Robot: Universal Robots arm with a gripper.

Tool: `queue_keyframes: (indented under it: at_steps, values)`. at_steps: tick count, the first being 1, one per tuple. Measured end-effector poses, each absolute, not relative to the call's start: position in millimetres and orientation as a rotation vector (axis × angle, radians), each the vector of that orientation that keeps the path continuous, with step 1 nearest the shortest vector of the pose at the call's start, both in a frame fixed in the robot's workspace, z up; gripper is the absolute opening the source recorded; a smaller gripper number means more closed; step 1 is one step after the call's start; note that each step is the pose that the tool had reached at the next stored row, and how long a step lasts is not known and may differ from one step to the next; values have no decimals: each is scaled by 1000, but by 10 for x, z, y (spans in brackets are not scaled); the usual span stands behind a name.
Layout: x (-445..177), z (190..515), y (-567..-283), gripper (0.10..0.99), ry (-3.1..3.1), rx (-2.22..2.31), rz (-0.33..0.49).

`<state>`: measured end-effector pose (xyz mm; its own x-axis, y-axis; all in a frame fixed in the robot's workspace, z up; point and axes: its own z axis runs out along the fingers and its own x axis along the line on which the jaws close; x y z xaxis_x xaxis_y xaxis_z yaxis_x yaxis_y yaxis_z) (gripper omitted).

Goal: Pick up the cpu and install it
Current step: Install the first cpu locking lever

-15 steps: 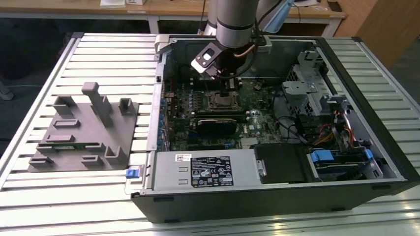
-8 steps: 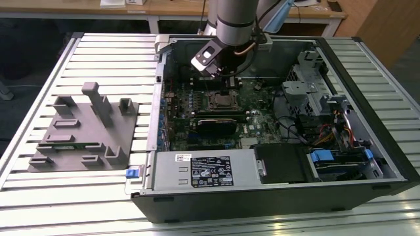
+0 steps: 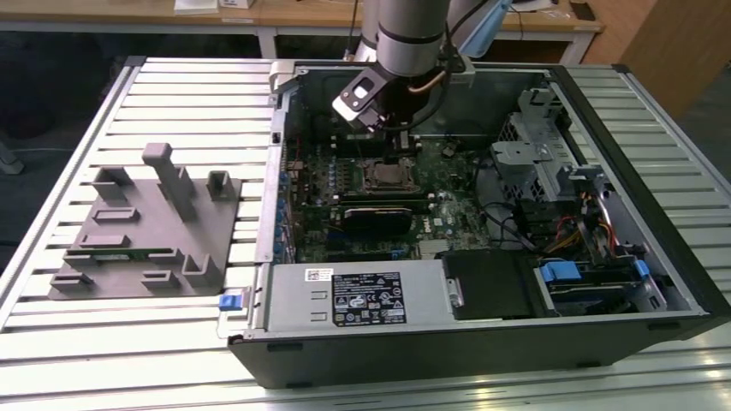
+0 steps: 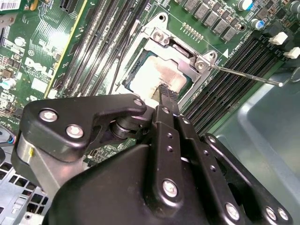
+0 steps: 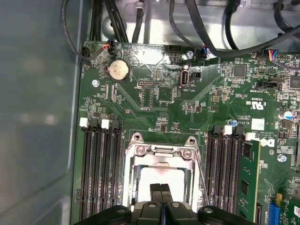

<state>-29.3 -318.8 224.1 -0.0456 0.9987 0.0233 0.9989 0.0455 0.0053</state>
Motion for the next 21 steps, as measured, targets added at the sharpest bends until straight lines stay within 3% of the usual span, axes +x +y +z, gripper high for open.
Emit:
queue_keyframes:
  at_steps: [21]
  values:
    - [-293,2347,-3188,118,-2262,-2161,-32]
